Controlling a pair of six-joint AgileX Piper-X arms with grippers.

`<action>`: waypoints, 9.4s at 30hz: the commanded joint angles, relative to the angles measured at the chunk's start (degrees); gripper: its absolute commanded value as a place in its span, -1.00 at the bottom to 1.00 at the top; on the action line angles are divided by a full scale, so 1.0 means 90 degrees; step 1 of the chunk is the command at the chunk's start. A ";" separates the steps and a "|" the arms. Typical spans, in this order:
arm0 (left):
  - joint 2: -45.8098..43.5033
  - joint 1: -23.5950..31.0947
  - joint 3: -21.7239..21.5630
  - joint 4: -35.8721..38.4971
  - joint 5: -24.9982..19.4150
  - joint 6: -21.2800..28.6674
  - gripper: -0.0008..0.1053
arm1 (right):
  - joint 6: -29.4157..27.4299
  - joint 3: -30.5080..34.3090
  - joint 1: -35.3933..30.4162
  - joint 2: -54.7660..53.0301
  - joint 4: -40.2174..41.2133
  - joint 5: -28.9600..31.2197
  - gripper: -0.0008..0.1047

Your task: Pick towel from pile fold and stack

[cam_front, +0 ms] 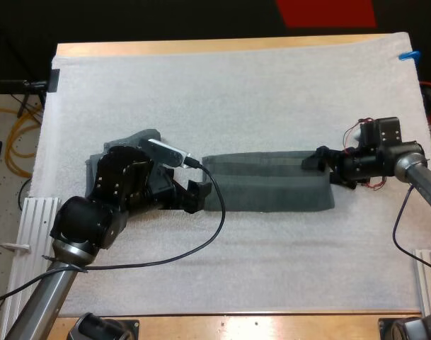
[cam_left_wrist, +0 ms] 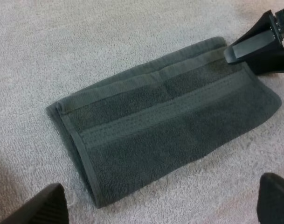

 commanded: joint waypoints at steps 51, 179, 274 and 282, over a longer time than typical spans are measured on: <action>-0.0003 -0.0008 -0.0009 -0.0038 0.0250 -0.0039 0.50 | 0.0740 -0.0903 0.1709 -0.0606 0.1242 0.2651 -0.95; 0.5361 0.2656 -0.4946 0.4308 -0.1827 0.2143 -0.98 | -0.0832 -0.0903 0.1709 -0.5912 0.4198 0.4479 0.46; -0.7281 0.1747 0.0316 0.3977 -0.2287 0.2083 0.29 | -0.2353 0.0904 -0.1246 -1.1457 0.4109 0.2630 0.46; -0.7281 0.1747 0.1282 0.1815 -0.2287 0.2083 0.29 | -0.2353 0.1407 -0.1246 -1.1443 0.3066 0.2630 0.46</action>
